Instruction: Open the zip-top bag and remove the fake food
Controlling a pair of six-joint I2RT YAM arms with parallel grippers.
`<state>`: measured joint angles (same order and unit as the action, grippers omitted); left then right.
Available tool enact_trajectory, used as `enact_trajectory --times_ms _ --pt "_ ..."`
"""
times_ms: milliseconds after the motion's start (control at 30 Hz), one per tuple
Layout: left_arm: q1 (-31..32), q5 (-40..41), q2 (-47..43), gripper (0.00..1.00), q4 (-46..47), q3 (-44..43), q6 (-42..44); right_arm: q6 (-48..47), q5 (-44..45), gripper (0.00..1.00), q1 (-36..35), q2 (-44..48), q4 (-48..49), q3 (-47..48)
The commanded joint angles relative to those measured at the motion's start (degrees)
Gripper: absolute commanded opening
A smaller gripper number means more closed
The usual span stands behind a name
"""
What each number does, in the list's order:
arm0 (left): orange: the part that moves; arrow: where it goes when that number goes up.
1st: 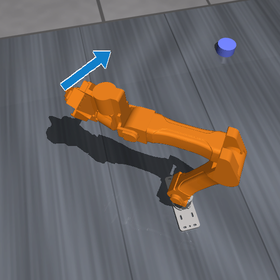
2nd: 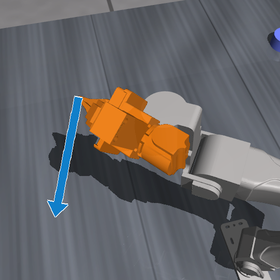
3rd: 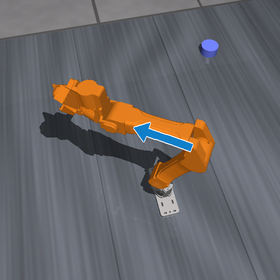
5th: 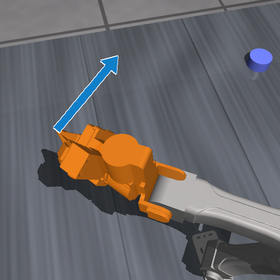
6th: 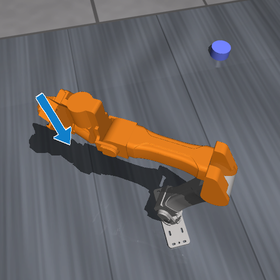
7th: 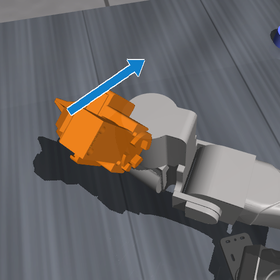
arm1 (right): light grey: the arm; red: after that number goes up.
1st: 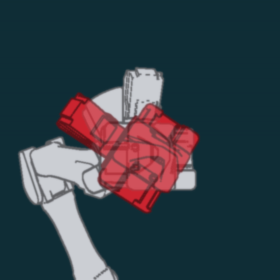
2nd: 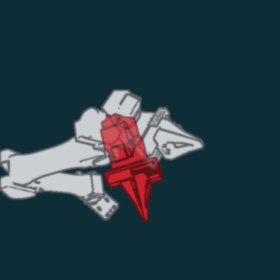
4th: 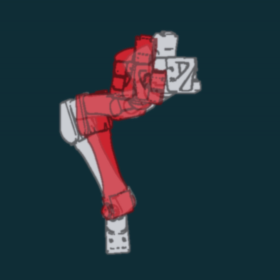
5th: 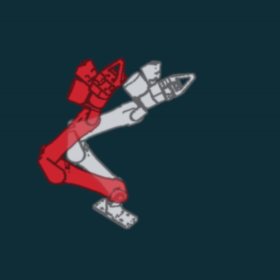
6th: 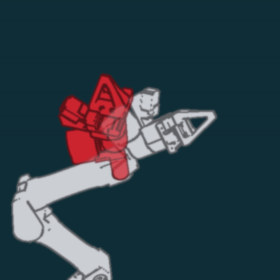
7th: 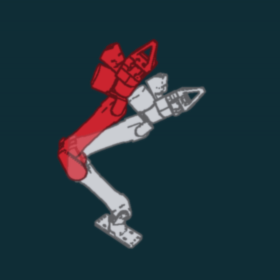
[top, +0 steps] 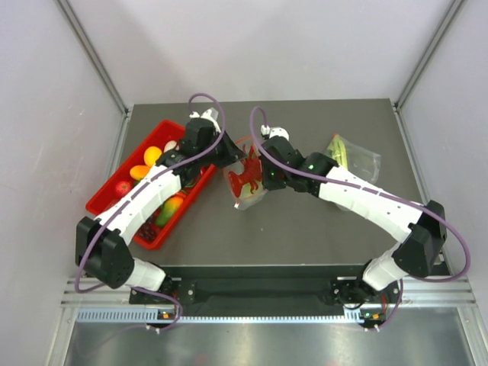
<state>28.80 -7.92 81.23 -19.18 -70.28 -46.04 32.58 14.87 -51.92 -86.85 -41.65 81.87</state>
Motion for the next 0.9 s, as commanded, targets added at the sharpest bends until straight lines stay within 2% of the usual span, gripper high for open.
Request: enact_trajectory --times_ms 0,133,367,533,867 --pt "-3.4 -7.9 0.7 0.00 5.9 -3.7 -3.2 -0.1 4.2 0.01 -1.0 1.2 -0.5 0.4" --pt "-7.2 -17.3 1.2 0.00 5.7 -4.9 -4.5 -0.1 5.6 0.00 -0.4 0.7 -1.1 0.9" --pt "-9.5 -29.1 3.8 0.00 -5.9 -12.2 4.7 -1.8 6.6 0.00 1.3 -1.0 -1.7 3.4" --pt "-11.4 -38.1 3.5 0.00 -8.7 -13.7 4.9 -2.3 6.2 0.00 2.7 -1.8 -1.6 3.8" --pt "-15.5 -44.2 -0.4 0.00 -11.8 -14.7 5.8 -2.3 5.3 0.00 6.2 -1.7 0.0 3.1"
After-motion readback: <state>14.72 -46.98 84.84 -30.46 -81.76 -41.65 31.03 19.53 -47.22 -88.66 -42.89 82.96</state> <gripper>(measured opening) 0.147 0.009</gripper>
